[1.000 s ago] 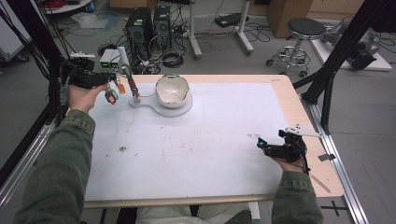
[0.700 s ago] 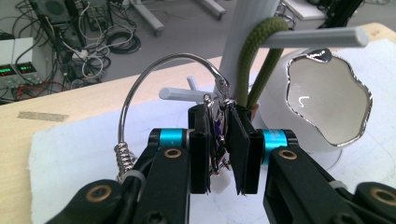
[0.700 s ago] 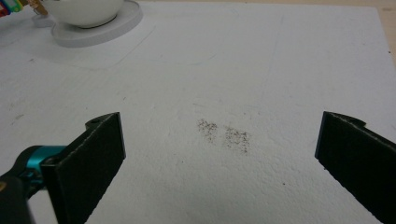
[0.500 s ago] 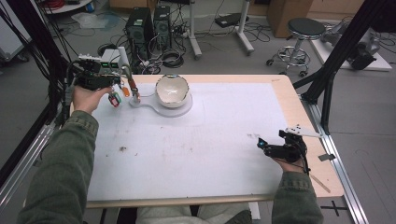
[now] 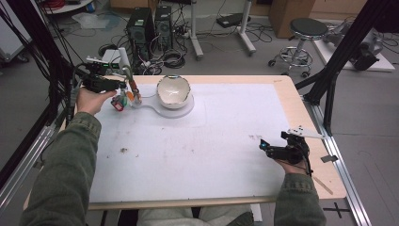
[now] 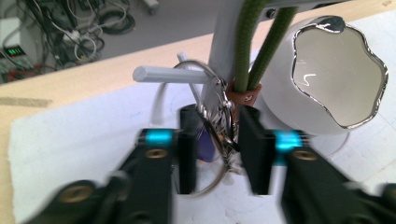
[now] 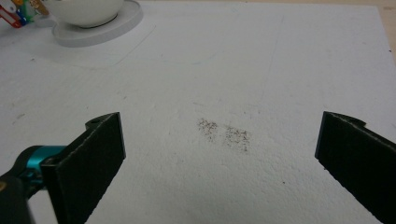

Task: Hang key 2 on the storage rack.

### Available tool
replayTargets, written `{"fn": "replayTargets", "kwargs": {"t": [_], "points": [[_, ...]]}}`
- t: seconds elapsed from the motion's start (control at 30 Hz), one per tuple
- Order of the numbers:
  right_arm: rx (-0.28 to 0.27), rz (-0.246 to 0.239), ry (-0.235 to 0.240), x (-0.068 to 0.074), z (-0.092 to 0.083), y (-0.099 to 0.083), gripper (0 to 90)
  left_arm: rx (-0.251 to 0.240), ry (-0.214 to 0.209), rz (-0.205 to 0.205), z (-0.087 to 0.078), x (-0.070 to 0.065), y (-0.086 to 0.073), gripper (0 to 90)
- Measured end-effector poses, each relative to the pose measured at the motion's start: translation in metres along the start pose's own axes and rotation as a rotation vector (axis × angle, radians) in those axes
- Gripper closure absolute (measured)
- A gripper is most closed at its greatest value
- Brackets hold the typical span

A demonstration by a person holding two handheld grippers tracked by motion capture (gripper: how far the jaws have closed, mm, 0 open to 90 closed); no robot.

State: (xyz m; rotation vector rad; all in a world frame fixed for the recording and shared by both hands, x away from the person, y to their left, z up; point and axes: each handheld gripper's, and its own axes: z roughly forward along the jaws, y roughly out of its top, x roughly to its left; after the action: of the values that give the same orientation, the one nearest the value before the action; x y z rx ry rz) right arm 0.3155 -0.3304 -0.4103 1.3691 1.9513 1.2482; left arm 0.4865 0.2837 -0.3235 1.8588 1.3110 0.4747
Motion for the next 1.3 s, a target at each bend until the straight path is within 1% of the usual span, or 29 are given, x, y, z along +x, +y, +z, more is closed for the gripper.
{"fn": "replayTargets", "kwargs": {"t": [0.03,0.07,0.1,0.13,0.17,0.23,0.27,0.3,0.4,0.47,0.5,0.57,0.63,0.73,0.77,0.8,0.83,1.0,1.17,1.3], "points": [[-0.004,0.0,-0.001,0.0,0.0,0.0,0.7,-0.01,0.002,-0.008,-0.001,0.0,0.0,53.8],[-0.001,0.002,-0.001,0.0,0.0,0.0,0.7,-0.023,0.018,-0.014,-0.002,-0.002,0.0,46.5],[-0.002,0.003,-0.001,-0.001,-0.001,0.0,0.7,-0.036,0.025,-0.018,-0.003,-0.003,0.0,40.6],[-0.002,0.004,-0.001,-0.001,-0.001,0.0,0.7,-0.038,0.023,-0.024,-0.004,-0.003,0.0,35.9],[-0.002,0.004,-0.001,-0.001,-0.001,0.0,0.7,-0.041,0.021,-0.033,-0.004,-0.004,0.0,31.9],[-0.002,0.004,-0.001,0.0,-0.001,0.0,0.7,-0.034,0.034,-0.036,-0.004,-0.006,0.0,24.4],[-0.002,0.006,0.0,0.0,-0.001,0.0,0.7,-0.03,0.038,-0.033,-0.004,-0.006,0.0,21.6],[-0.004,0.001,-0.002,-0.001,0.0,0.0,0.7,-0.035,0.042,-0.039,-0.005,-0.007,-0.001,19.7],[-0.004,0.004,-0.003,0.0,0.0,0.0,0.7,-0.032,0.046,-0.04,-0.006,-0.007,-0.001,16.1],[-0.004,0.006,-0.002,-0.001,0.0,0.0,0.7,-0.025,0.044,-0.035,-0.008,-0.009,-0.001,15.7],[-0.005,0.006,-0.003,-0.001,0.0,0.0,0.7,-0.029,0.055,-0.036,-0.008,-0.011,-0.001,15.4],[-0.005,0.006,-0.004,-0.001,-0.001,0.0,0.7,-0.025,0.062,-0.024,-0.009,-0.014,-0.001,12.8],[-0.008,0.008,-0.005,-0.001,-0.001,0.0,0.7,-0.02,0.056,-0.011,-0.011,-0.019,-0.001,11.6],[-0.01,0.008,-0.005,-0.001,-0.001,0.001,0.7,-0.032,0.047,-0.002,-0.014,-0.025,-0.002,10.4],[-0.011,0.008,-0.006,-0.001,0.0,0.001,0.7,-0.039,0.045,-0.001,-0.014,-0.028,-0.003,10.4],[-0.008,0.012,-0.005,0.0,0.0,0.001,0.7,-0.042,0.047,0.007,-0.015,-0.029,-0.004,10.3],[-0.009,0.006,-0.005,0.0,0.0,0.001,0.7,-0.043,0.05,0.018,-0.017,-0.031,-0.006,10.2],[-0.01,0.01,-0.005,-0.001,0.0,0.001,0.7,-0.064,0.051,0.021,-0.021,-0.035,-0.013,9.2],[-0.01,0.011,-0.005,0.0,0.0,0.001,0.7,-0.085,0.058,0.033,-0.028,-0.041,-0.02,8.6],[-0.01,0.007,-0.005,0.0,-0.001,0.001,0.7,-0.077,0.061,0.046,-0.034,-0.045,-0.029,8.6]]}}
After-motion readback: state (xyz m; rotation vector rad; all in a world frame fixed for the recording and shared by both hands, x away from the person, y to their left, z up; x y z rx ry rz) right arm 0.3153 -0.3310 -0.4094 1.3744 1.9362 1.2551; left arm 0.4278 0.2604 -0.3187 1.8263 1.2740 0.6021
